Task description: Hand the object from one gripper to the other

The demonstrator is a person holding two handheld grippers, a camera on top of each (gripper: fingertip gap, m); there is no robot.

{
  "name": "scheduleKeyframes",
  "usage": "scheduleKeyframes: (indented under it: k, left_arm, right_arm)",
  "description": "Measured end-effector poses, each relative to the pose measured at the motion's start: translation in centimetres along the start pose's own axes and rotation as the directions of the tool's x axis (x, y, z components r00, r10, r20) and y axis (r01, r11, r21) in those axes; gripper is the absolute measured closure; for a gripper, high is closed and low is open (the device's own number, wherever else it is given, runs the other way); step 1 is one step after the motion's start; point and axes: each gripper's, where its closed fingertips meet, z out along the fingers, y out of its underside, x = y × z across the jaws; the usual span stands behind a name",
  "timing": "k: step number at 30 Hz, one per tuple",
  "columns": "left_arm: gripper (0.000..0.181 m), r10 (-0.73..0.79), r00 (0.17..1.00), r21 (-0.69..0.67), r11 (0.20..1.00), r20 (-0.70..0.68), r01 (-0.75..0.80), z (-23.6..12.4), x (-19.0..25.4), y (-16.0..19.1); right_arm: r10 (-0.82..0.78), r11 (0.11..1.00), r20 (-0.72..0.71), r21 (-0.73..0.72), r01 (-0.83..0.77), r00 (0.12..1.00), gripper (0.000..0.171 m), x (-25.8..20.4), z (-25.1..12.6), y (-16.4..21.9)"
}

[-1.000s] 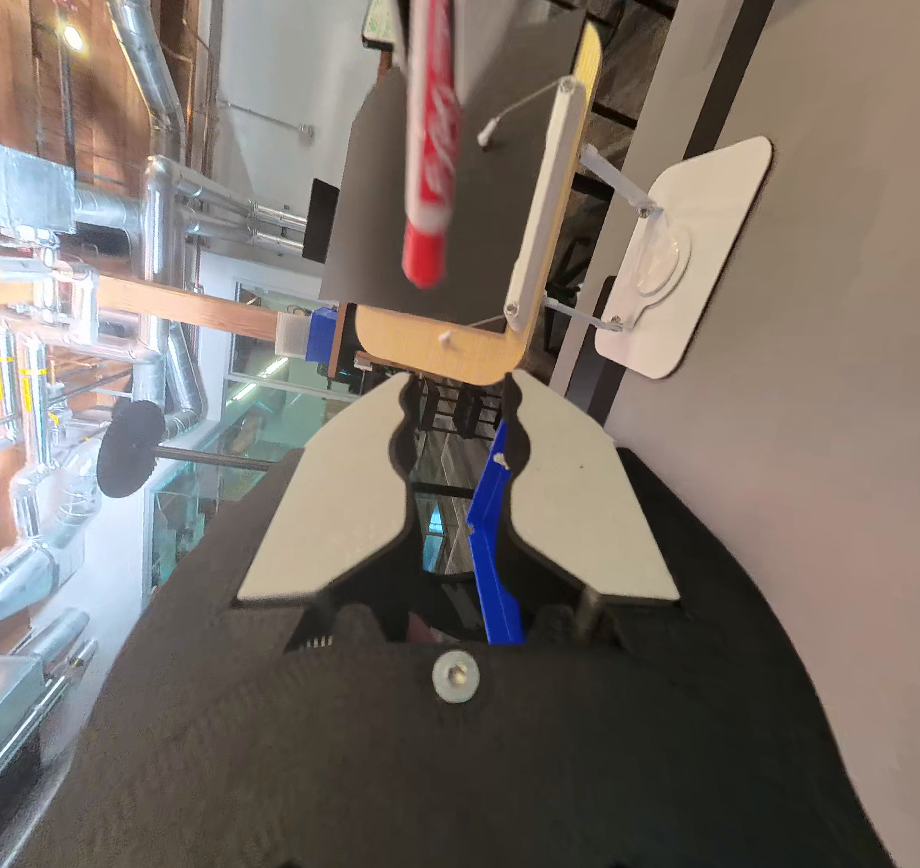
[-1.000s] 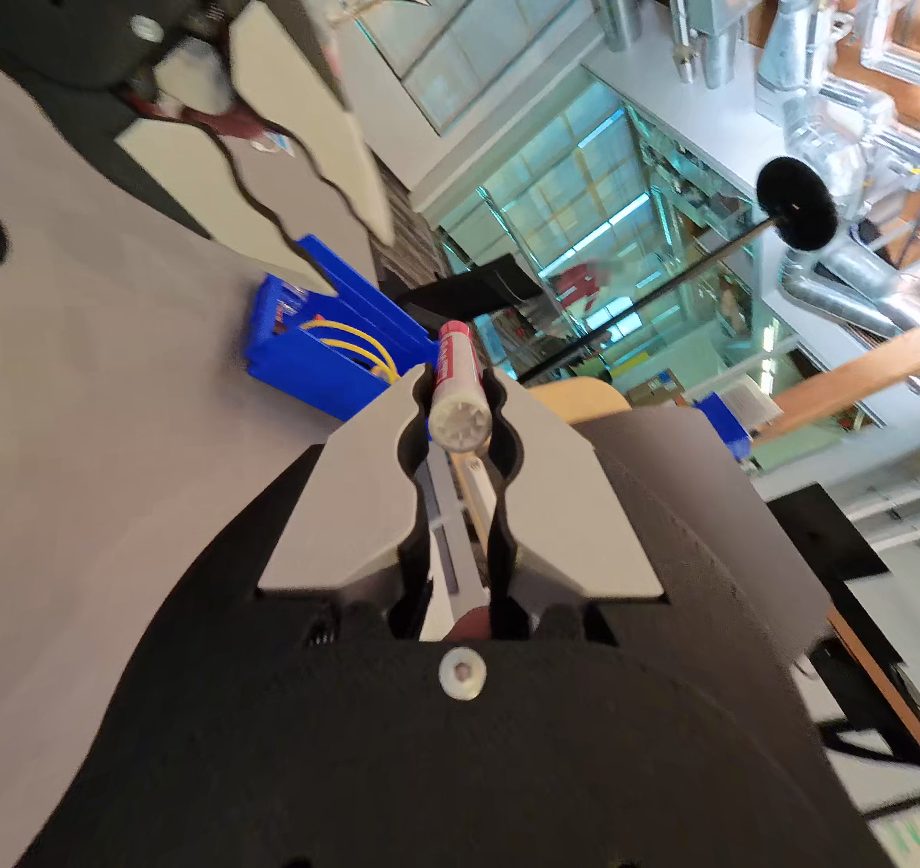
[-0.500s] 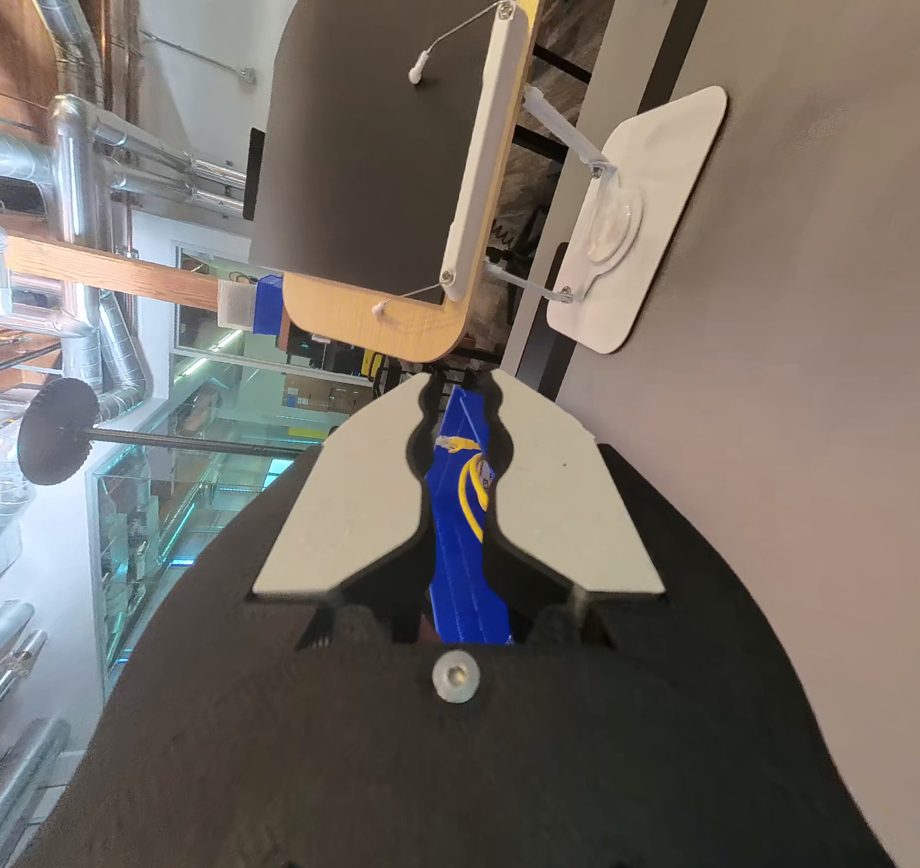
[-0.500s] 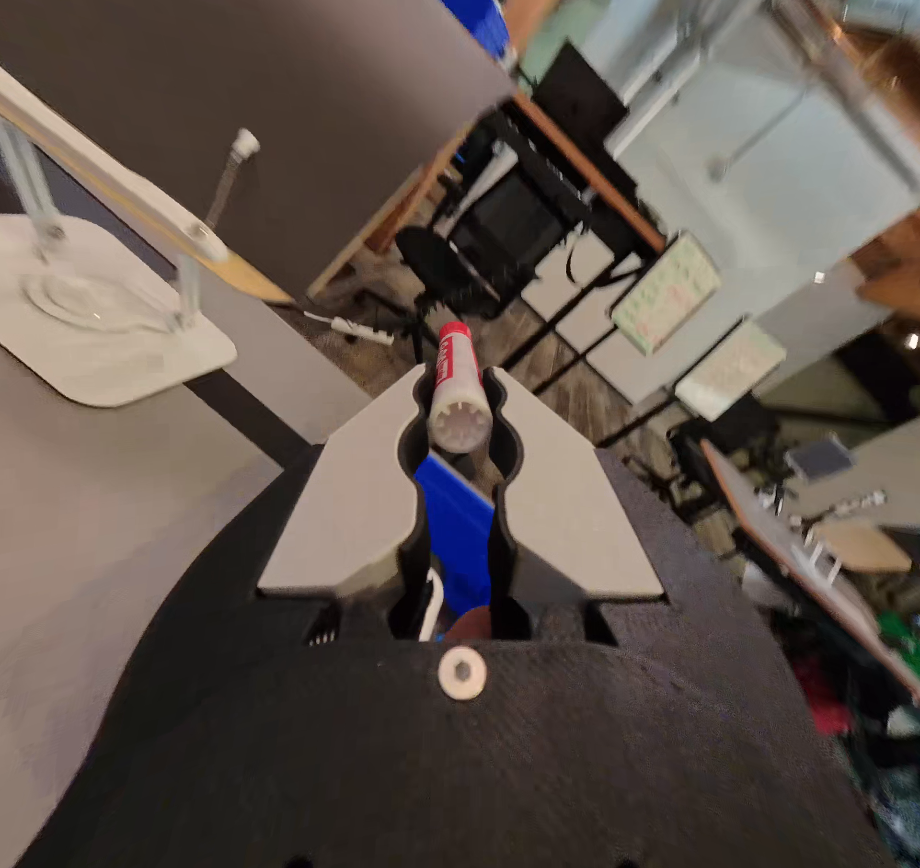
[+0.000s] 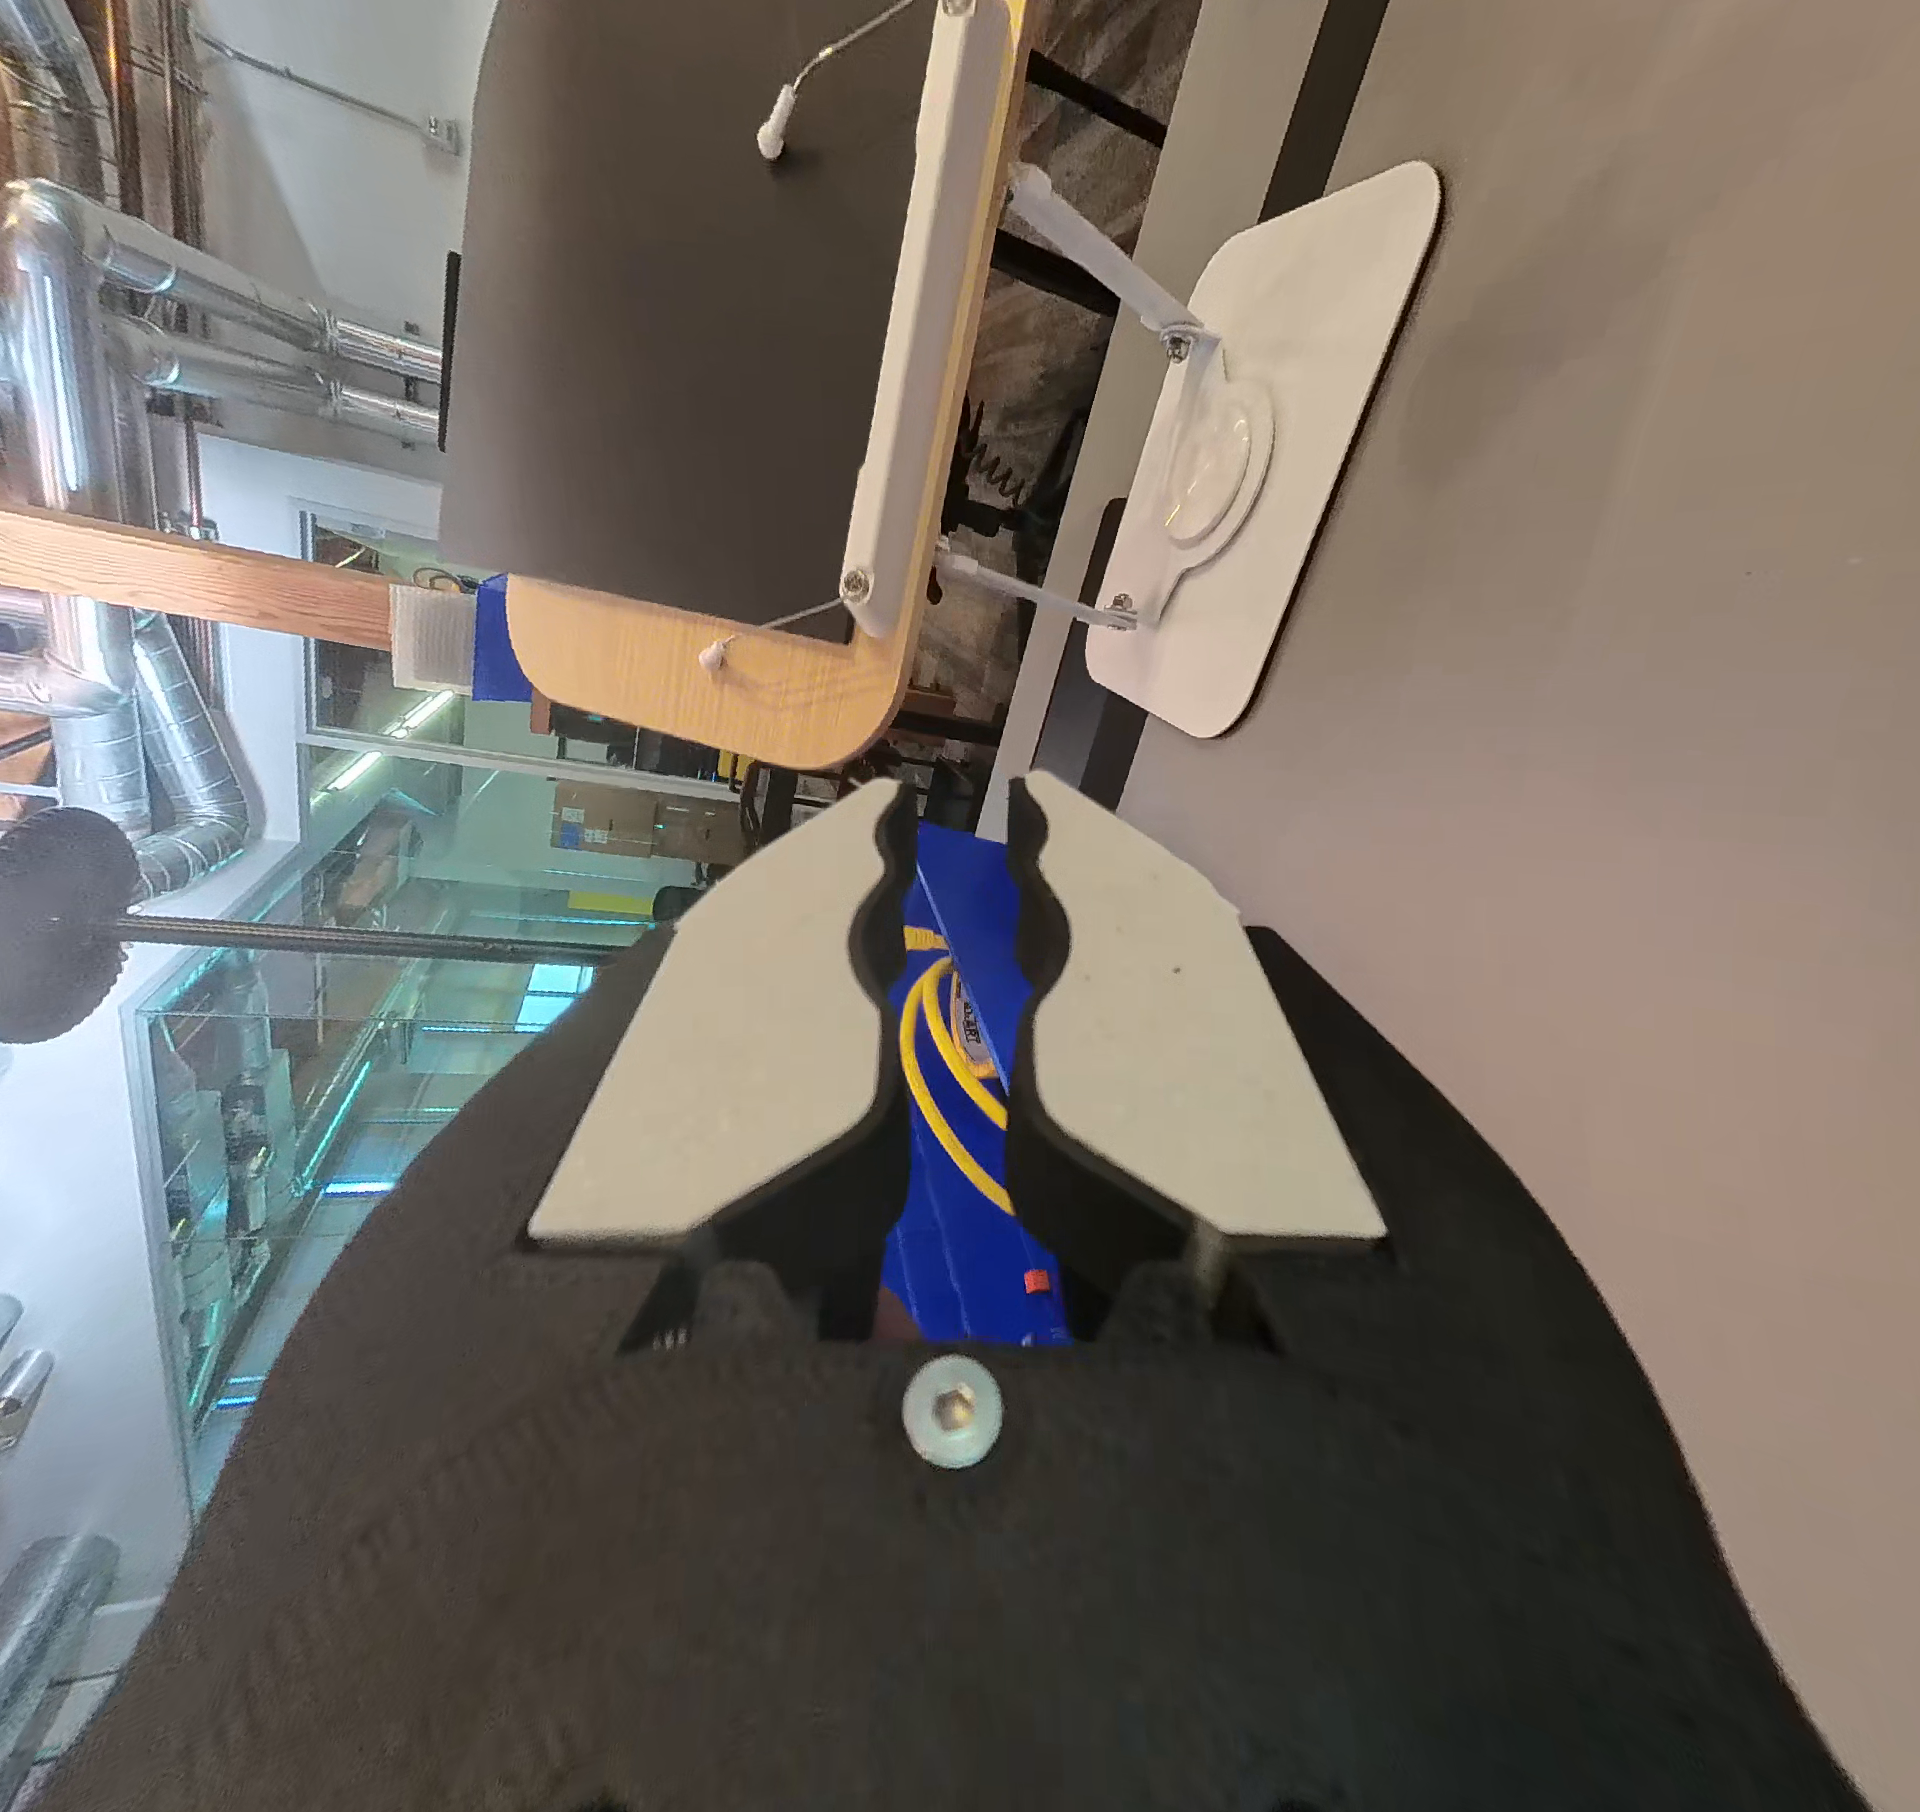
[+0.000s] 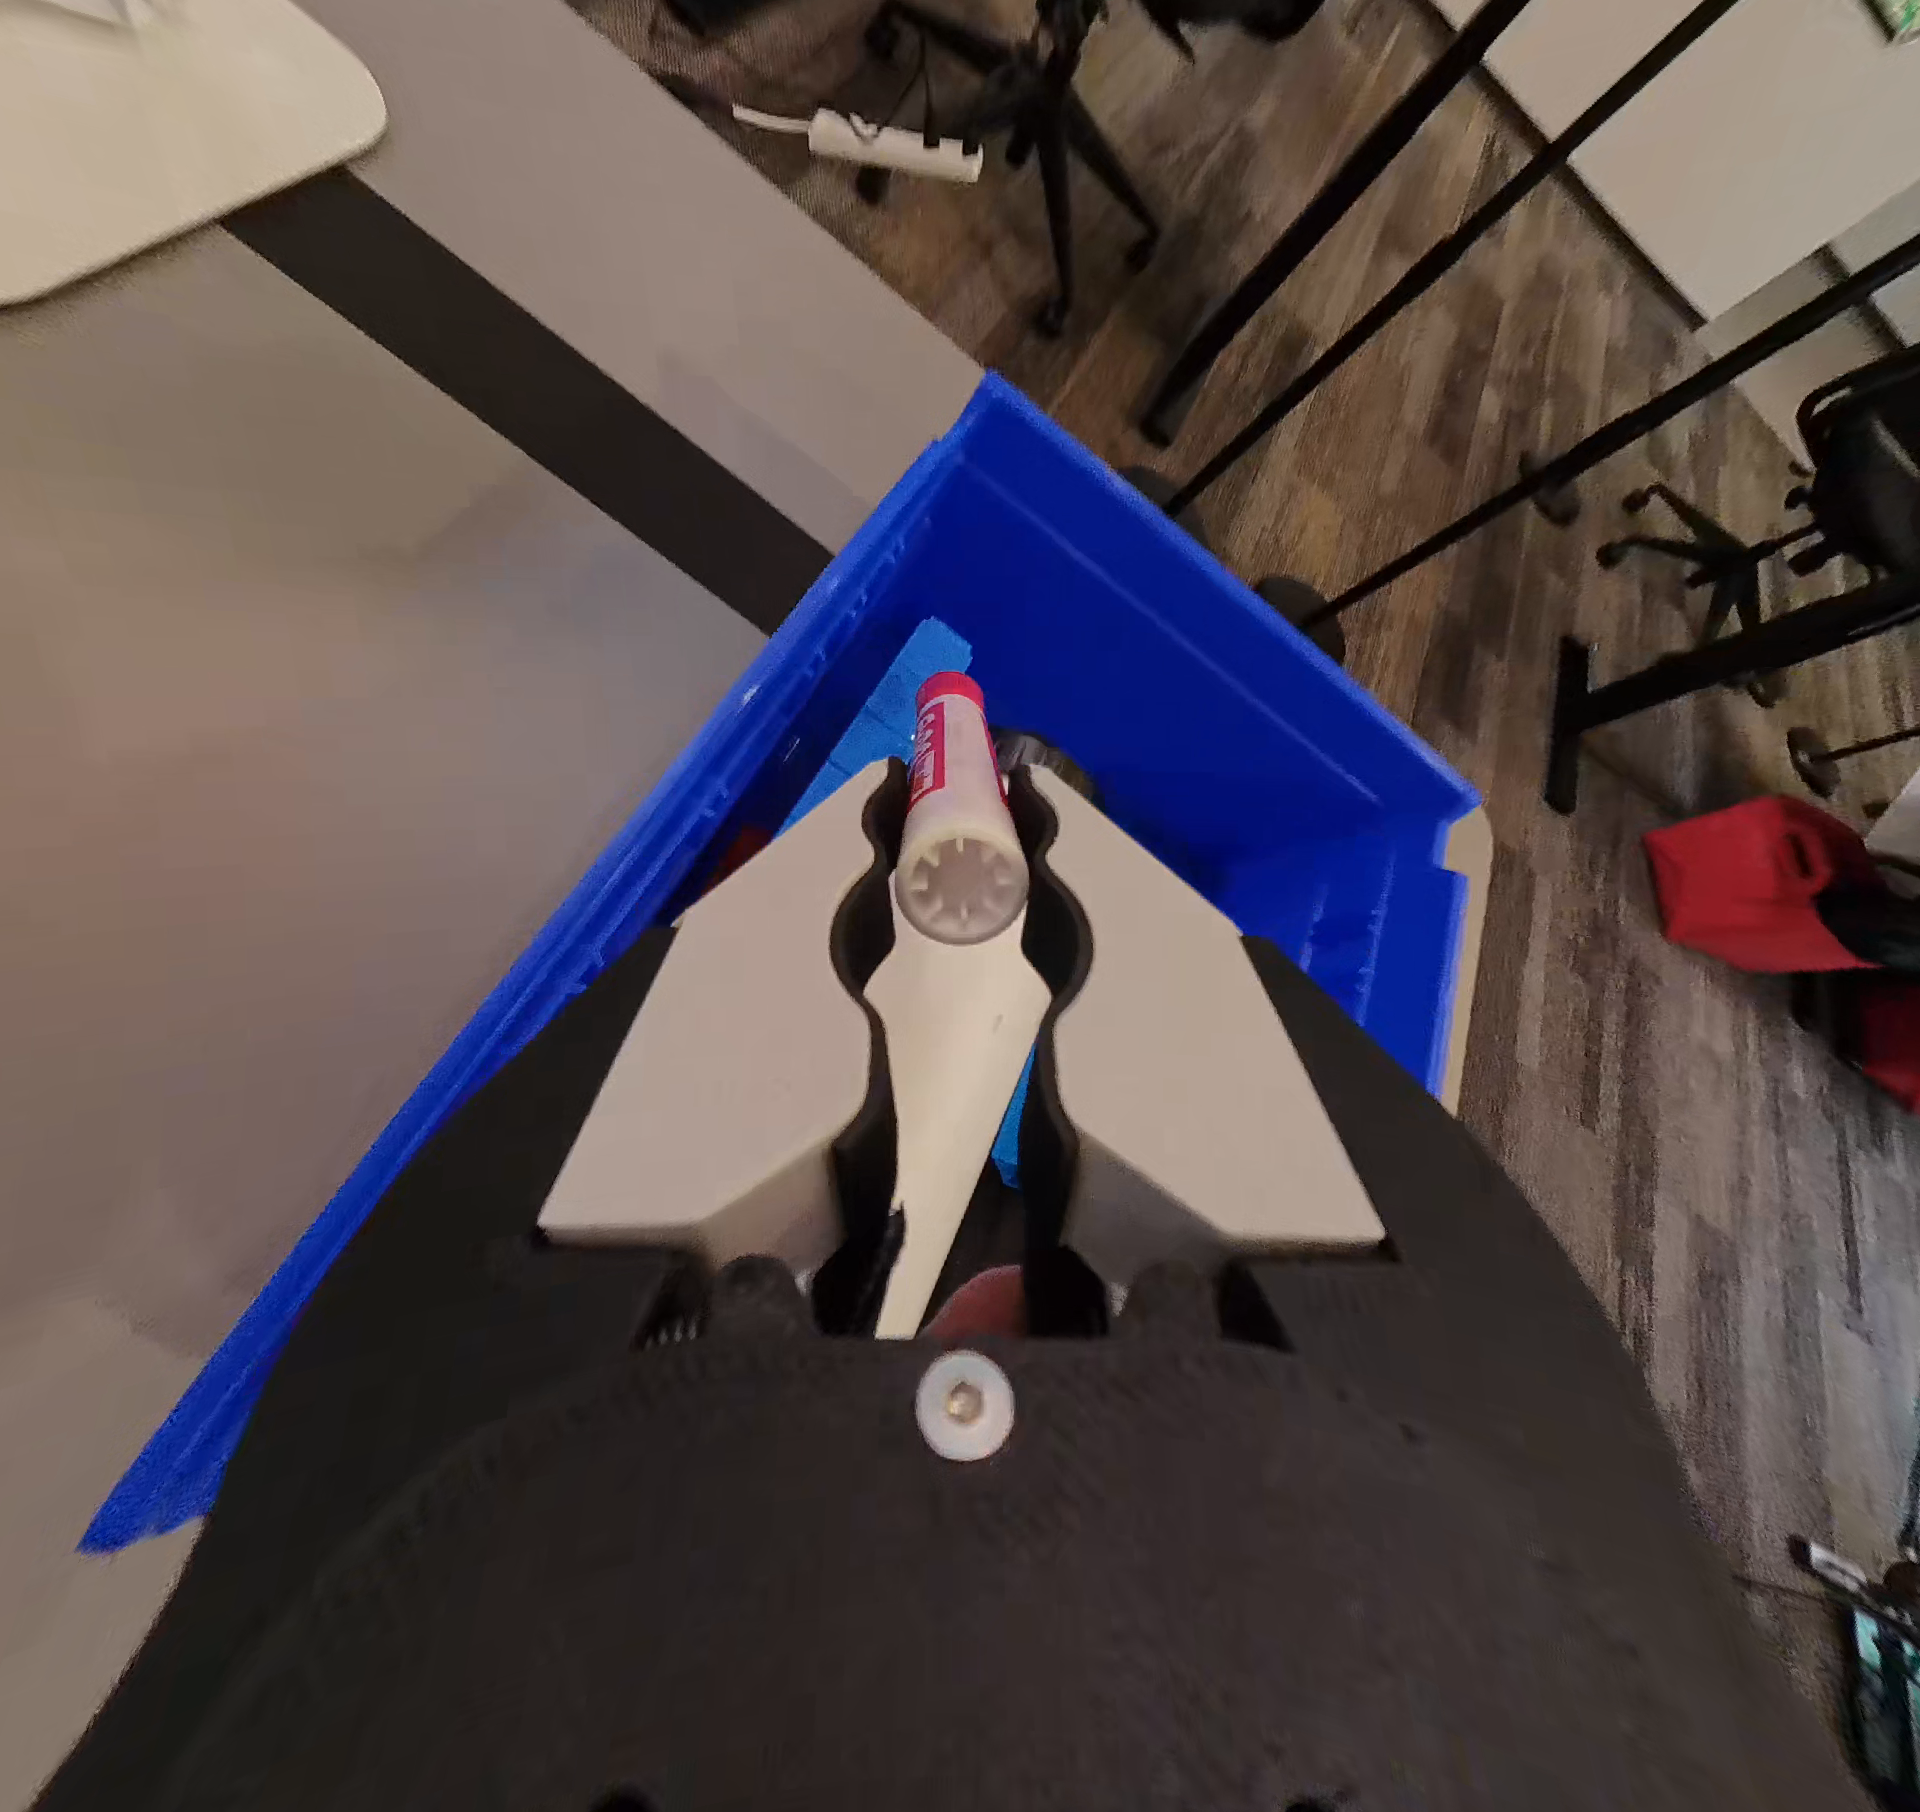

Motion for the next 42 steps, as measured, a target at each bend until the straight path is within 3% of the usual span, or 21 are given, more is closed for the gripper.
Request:
scheduleKeyframes:
  k: [11, 18, 22, 27, 31, 38, 42]
  left_arm:
    - [0.166, -0.058, 0.998, -0.104, 0.993, 0.031, 0.061, -1.0, -1.4, 5.6]
    - [0.162, -0.183, 0.982, -0.233, 0.954, 0.043, 0.188, -1.6, -3.6, 11.7]
    - [0.16, -0.226, 0.971, -0.307, 0.921, 0.079, 0.239, -1.8, -5.0, 15.5]
    - [0.159, -0.298, 0.952, -0.383, 0.873, 0.072, 0.302, -1.3, -5.5, 19.7]
    - [0.157, -0.361, 0.932, -0.483, 0.824, -0.041, 0.297, -0.2, -3.8, 22.8]
    - [0.134, -0.462, 0.859, -0.585, 0.767, -0.219, 0.263, 2.7, -1.4, 25.6]
    - [0.135, -0.555, 0.755, -0.648, 0.725, -0.349, 0.233, 4.1, 0.9, 26.1]
  right_arm:
    - [0.016, 0.989, 0.06, -0.146, -0.007, 0.998, 0.154, -1.6, 1.4, 2.5]
    - [0.045, 0.976, 0.122, -0.216, -0.018, 0.992, 0.153, -2.7, 1.5, 3.9]
    - [0.058, 0.972, 0.149, -0.233, -0.022, 0.987, 0.139, -3.2, 1.3, 4.1]
    - [0.045, 0.974, 0.131, -0.224, -0.015, 0.99, 0.136, -2.8, 0.5, 3.6]
    - [0.032, 0.983, 0.094, -0.185, -0.014, 0.995, 0.137, -2.1, -0.5, 2.2]
    - [0.008, 0.992, 0.075, -0.124, 0.002, 0.997, 0.138, -2.0, -1.1, 0.3]
    - [-0.004, 0.993, 0.076, -0.114, 0.013, 0.997, 0.139, -2.3, -1.0, -0.3]
